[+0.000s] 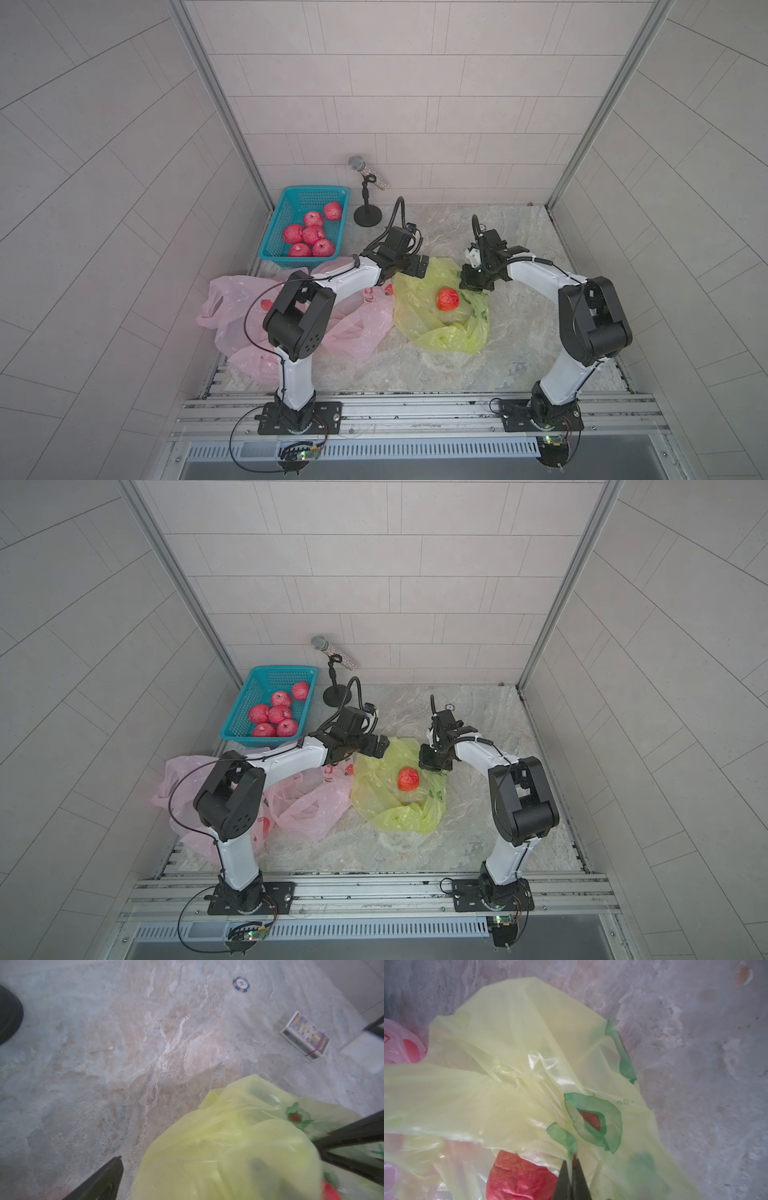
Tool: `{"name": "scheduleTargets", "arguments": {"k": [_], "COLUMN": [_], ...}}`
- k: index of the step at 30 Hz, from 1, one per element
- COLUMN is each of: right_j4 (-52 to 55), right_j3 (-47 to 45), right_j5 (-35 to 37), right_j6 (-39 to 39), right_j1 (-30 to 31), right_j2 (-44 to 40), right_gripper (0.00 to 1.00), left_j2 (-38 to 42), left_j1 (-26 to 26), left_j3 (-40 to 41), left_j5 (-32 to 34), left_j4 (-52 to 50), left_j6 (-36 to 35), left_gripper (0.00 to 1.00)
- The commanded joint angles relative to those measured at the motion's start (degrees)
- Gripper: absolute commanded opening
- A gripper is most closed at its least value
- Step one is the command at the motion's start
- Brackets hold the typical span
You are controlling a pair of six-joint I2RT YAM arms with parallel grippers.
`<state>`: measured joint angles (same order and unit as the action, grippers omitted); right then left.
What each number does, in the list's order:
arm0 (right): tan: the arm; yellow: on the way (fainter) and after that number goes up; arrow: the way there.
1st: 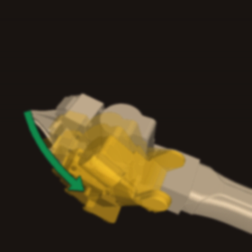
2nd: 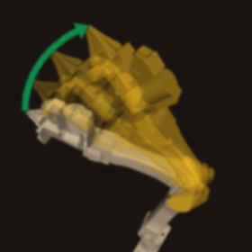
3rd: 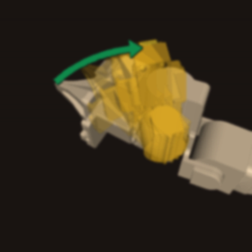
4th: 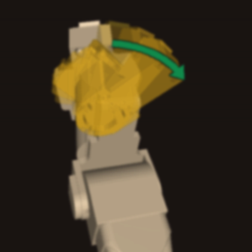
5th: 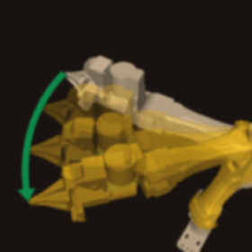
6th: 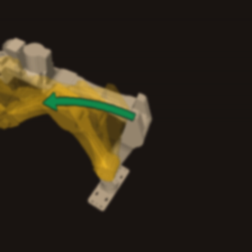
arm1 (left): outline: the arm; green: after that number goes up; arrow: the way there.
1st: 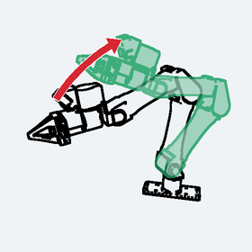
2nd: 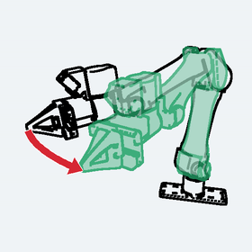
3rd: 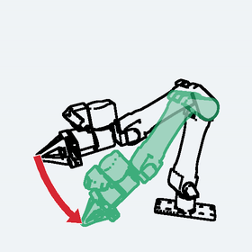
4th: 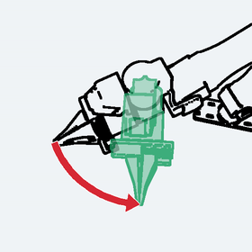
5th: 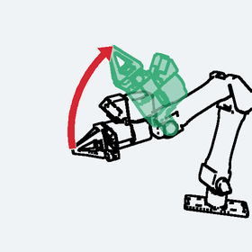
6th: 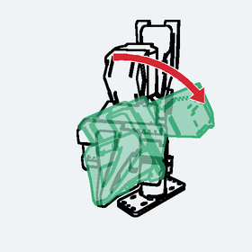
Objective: Untie the knot of a plastic bag & take out the apple
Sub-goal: Adjust the plastic bag at the center of the board, then pick up the apple from the plastic bag.
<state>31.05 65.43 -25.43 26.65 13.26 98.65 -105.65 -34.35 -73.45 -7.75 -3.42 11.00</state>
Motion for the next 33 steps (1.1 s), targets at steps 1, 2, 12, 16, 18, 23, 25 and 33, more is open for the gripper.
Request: {"name": "scheduleTargets", "arguments": {"k": [1,2,12,16,18,23,25,33], "right_j4": [0.0,0.0,-0.9,-1.3,-1.3,-1.8,-1.9,-2.5], "right_j3": [-0.1,-0.1,-0.1,0.3,0.5,0.6,0.6,-0.9], "right_j5": [1.0,1.0,0.9,1.0,1.3,1.4,1.9,1.7], "right_j6": [0.8,0.8,1.5,1.6,1.5,1.7,1.7,1.8], "right_j1": [0.4,0.3,0.2,0.2,0.2,0.0,0.0,-0.5], "right_j2": [-1.9,-1.9,-1.6,-1.2,-1.0,-0.3,-0.3,-1.1], "right_gripper": [0.00,0.00,0.00,0.00,0.00,0.00,0.00,0.00], "left_j2": [4.2,5.0,13.5,15.9,16.1,14.3,12.7,6.7], "left_j1": [0.6,0.7,-1.3,-6.1,-8.4,-13.3,-15.0,-16.3], "left_j3": [1.4,1.1,3.0,6.1,7.5,10.5,10.6,9.2], "left_j5": [-0.4,-0.3,-6.6,-8.6,-9.1,-8.8,-8.5,-4.4], "left_j4": [0.4,0.1,-3.7,-4.5,-4.6,-3.8,-3.7,-1.3], "left_j6": [-1.0,-1.4,-2.8,-0.6,1.0,3.0,2.9,1.0], "left_gripper": [1.00,1.00,1.00,1.00,1.00,1.00,1.00,1.00]}}
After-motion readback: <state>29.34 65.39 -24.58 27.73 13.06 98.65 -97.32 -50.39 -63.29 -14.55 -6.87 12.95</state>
